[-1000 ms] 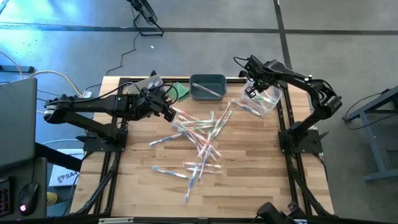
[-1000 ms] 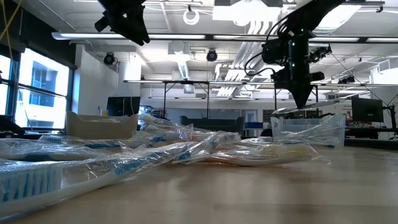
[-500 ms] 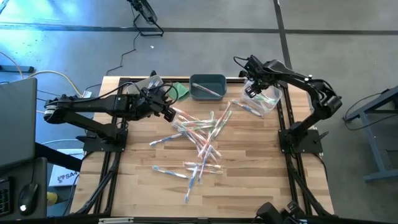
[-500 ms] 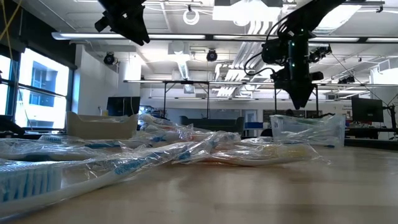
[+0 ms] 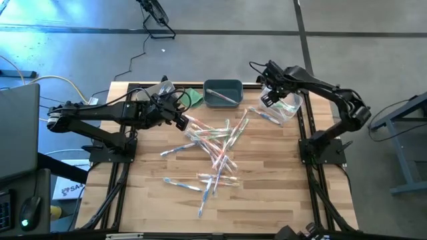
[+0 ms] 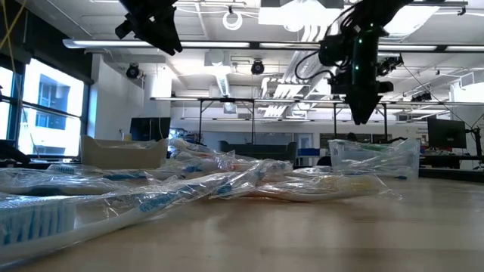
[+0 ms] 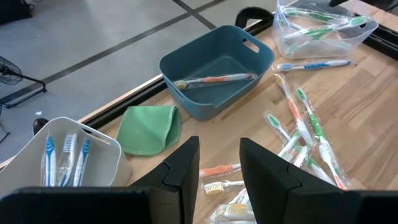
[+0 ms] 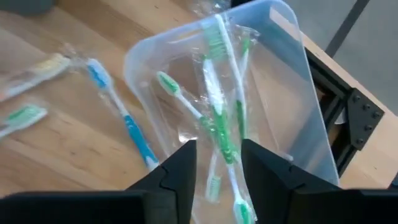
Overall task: Pick & Place Toothbrushes
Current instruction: Put the orange toothbrush into the blue bin
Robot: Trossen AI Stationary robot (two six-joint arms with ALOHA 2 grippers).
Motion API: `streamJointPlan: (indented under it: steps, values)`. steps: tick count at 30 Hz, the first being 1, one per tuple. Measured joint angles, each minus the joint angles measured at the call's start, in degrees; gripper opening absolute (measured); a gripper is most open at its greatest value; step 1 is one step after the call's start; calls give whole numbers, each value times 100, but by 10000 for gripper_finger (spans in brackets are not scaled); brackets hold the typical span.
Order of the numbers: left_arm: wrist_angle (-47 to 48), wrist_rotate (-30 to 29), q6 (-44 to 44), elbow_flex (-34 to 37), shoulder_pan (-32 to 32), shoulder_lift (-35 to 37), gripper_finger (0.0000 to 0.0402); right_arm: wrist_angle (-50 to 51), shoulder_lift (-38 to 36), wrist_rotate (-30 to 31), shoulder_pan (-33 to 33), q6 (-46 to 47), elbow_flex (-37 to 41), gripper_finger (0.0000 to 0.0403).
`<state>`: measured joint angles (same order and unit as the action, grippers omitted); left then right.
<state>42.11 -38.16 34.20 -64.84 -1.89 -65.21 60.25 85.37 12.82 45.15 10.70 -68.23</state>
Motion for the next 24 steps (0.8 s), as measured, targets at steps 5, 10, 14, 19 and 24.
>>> streamJointPlan:
  steps: [5, 10, 14, 19, 24]
  values:
    - [-2, 1, -1, 0, 1, 0, 113, -4, -334, -657, -291, 204, 0, 105]
    - [-2, 1, -1, 0, 0, 0, 113, -176, -666, -1527, -685, 215, 0, 98]
    - [0, 1, -2, 0, 0, 0, 113, -626, -860, -1999, -1056, 213, 0, 95]
    - [0, 3, -3, 0, 0, 0, 113, -1374, -934, -2313, -1507, 221, 0, 94]
    - [0, 3, -3, 0, 0, 0, 113, -2160, -934, -2266, -1936, 287, 0, 93]
